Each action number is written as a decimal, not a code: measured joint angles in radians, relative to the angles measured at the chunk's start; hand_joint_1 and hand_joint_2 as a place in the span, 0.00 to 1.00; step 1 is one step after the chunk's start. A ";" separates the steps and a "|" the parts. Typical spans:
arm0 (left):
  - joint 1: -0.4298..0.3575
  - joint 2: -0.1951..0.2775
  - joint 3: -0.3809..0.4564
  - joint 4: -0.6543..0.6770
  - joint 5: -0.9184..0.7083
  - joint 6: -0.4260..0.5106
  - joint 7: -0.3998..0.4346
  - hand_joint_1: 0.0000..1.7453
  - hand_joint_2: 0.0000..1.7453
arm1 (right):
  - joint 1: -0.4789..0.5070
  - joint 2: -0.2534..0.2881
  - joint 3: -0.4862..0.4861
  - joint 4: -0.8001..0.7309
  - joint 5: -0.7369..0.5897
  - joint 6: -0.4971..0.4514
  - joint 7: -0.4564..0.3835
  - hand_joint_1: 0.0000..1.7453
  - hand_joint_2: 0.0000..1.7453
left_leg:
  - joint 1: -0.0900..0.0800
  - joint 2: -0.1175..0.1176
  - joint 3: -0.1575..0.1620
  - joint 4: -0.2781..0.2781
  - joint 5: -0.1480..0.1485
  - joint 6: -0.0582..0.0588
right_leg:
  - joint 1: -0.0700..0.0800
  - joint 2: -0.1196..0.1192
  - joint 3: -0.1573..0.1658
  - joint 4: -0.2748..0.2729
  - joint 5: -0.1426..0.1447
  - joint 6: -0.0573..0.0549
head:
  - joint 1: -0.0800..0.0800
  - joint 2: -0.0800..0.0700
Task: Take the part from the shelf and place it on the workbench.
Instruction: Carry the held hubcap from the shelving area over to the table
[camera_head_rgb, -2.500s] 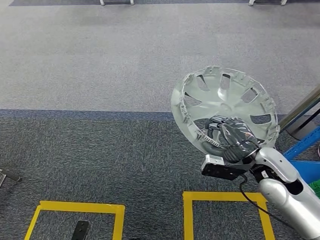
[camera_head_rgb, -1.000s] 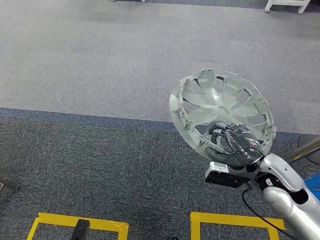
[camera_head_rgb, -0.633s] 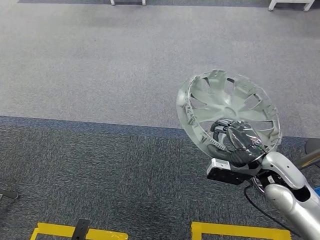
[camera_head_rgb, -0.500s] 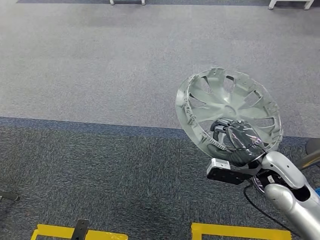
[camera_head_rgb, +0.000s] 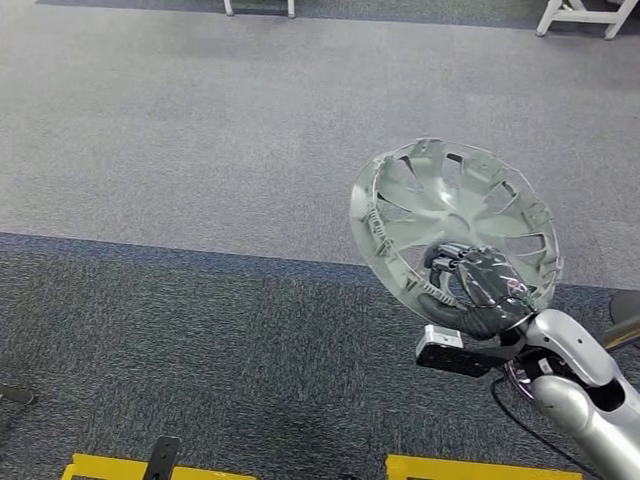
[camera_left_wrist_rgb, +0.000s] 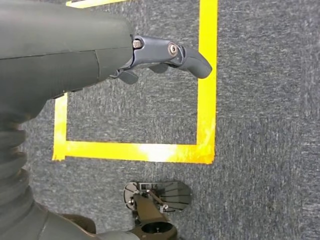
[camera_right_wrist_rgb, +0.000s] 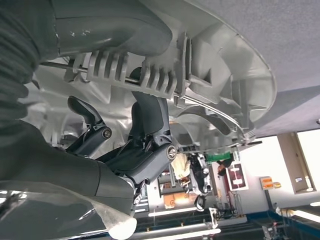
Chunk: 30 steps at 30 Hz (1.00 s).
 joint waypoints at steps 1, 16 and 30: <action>0.000 -0.001 0.000 0.000 0.000 0.000 0.001 0.00 1.00 | 0.003 0.000 0.000 0.000 0.001 0.000 -0.001 1.00 1.00 | 0.000 -0.002 0.000 0.001 -0.001 0.000 | -0.001 0.000 -0.006 0.012 0.005 0.002 | 0.000 0.000; 0.001 -0.005 -0.001 0.000 0.000 0.002 0.003 0.00 1.00 | 0.008 -0.002 -0.014 -0.005 0.013 -0.006 -0.003 1.00 1.00 | 0.008 0.002 -0.145 0.312 -0.139 -0.044 | -0.001 -0.016 0.148 -0.242 0.092 -0.029 | -0.004 0.000; -0.001 -0.002 0.000 0.000 0.015 0.012 0.002 0.00 1.00 | -0.004 -0.002 -0.012 -0.004 0.012 0.009 -0.010 1.00 1.00 | -0.006 0.005 -0.014 0.007 0.008 0.005 | 0.002 -0.008 0.068 -0.063 -0.017 0.000 | 0.003 0.000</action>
